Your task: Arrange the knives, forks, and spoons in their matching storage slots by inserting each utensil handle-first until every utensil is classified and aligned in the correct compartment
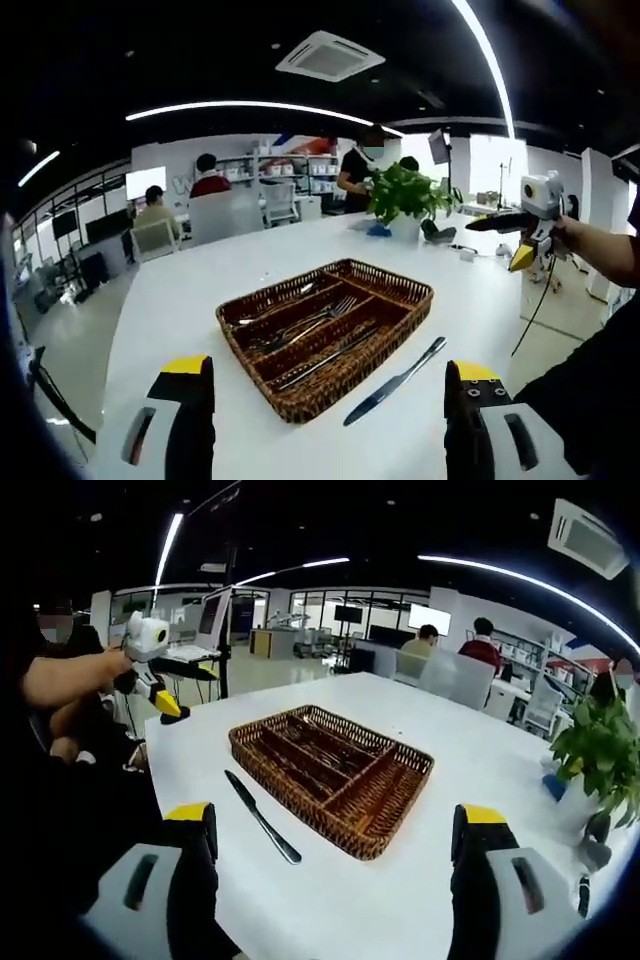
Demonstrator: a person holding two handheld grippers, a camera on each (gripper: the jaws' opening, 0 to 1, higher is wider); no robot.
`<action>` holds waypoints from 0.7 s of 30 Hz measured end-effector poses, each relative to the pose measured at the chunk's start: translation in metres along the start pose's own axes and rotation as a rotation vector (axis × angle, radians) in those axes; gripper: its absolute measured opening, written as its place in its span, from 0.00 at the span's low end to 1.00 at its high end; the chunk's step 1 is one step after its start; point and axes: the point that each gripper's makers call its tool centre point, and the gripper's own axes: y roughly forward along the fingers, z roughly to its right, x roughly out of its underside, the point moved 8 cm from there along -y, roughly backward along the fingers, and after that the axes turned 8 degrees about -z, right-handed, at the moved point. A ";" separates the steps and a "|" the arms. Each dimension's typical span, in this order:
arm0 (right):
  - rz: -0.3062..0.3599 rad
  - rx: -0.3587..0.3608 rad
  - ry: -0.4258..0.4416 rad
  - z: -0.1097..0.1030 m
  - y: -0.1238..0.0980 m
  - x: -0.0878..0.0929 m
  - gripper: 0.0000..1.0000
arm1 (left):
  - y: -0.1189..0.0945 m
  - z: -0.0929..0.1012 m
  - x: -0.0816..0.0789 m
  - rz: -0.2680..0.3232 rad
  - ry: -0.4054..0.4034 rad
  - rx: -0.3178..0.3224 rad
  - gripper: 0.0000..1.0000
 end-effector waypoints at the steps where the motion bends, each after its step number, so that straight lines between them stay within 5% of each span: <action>1: -0.001 0.001 0.000 0.000 0.000 0.001 1.00 | 0.000 0.003 0.003 0.010 -0.009 0.001 1.00; 10: -0.004 0.013 0.012 0.005 -0.007 0.010 1.00 | -0.002 0.018 0.004 0.022 0.020 -0.019 1.00; 21: -0.004 0.017 0.025 0.003 -0.009 0.015 1.00 | 0.004 0.024 0.011 -0.036 0.086 -0.014 1.00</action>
